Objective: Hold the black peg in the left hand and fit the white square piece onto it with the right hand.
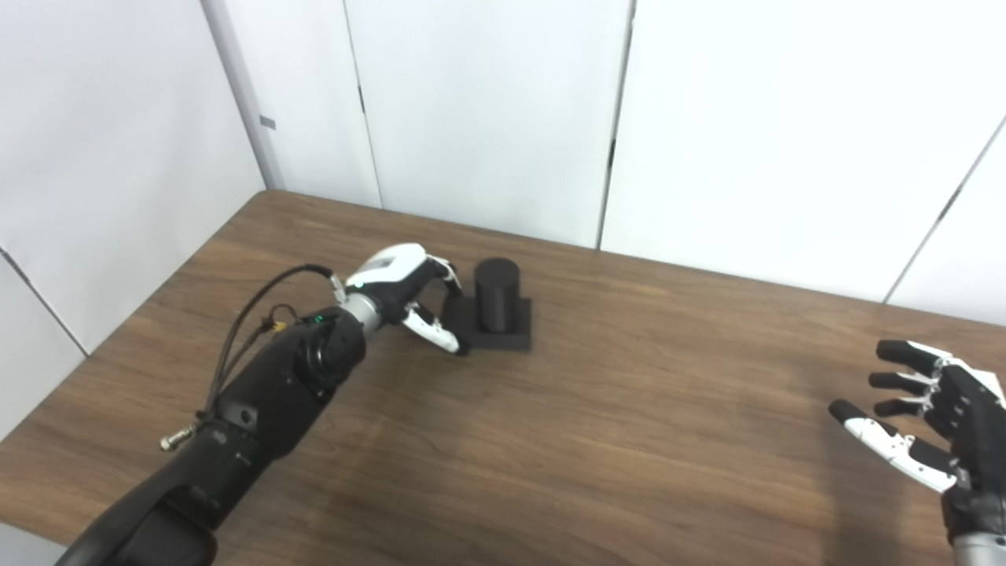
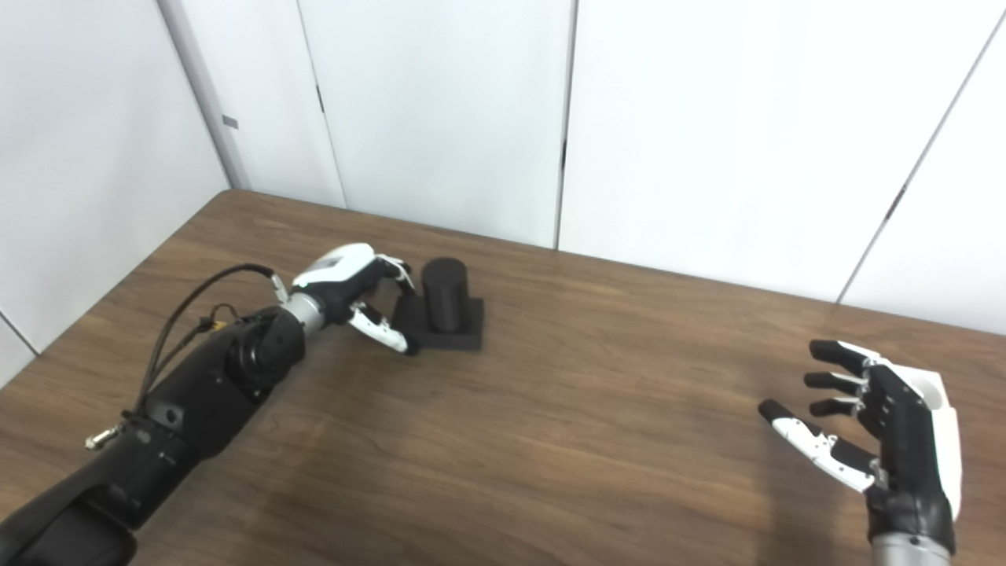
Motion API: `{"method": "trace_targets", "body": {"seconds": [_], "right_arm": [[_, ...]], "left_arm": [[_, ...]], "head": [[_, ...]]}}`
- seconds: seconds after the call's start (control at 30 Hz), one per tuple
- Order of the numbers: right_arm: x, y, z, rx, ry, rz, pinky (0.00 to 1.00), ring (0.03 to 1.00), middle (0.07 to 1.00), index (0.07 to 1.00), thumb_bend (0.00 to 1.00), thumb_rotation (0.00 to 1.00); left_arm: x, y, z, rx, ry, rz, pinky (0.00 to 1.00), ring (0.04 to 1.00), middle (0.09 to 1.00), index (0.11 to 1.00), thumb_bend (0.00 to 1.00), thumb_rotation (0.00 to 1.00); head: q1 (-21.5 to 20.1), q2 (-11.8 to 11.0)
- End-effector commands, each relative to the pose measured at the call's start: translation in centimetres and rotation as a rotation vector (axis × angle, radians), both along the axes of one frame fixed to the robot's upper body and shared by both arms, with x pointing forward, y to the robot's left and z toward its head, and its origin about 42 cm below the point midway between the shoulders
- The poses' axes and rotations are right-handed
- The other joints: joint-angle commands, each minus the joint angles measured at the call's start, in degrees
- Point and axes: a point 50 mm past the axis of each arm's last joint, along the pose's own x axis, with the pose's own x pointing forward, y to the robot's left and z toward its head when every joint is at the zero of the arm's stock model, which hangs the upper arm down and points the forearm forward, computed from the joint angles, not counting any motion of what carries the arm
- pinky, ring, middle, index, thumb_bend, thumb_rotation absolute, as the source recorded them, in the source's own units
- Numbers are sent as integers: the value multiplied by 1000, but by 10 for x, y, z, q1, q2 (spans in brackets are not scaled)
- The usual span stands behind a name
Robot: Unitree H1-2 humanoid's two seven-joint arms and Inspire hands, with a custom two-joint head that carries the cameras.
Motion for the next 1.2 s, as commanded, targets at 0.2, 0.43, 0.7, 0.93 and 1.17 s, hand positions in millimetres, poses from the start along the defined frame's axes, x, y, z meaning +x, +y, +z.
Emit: {"method": "trace_targets", "body": {"seconds": [0.2, 0.43, 0.7, 0.93, 1.17], "right_arm": [[8, -5, 16, -32, -105, 8, 483, 627, 712, 656, 578, 0], [7, -3, 17, -39, -97, 7, 469, 613, 709, 657, 573, 0], [11, 1, 15, -45, -115, 18, 469, 617, 711, 656, 584, 0], [10, 3, 15, -50, -115, 15, 472, 616, 709, 661, 586, 0], [11, 4, 14, -50, -126, 19, 468, 612, 703, 653, 598, 0]], "left_arm": [[-11, -54, 2, -31, -35, -227, 811, 942, 894, 483, 525, 66], [-18, -70, -1, -42, -21, -309, 801, 945, 901, 482, 525, 66], [-28, -85, -3, -31, -12, -385, 768, 932, 888, 483, 525, 67], [-38, -93, -3, -28, -7, -441, 773, 930, 886, 485, 524, 68], [-44, -103, -9, -34, 19, -503, 762, 923, 879, 486, 524, 69]], "head": [[-4, 1], [-18, 8], [-45, 17], [-68, 24], [-90, 33]]}}
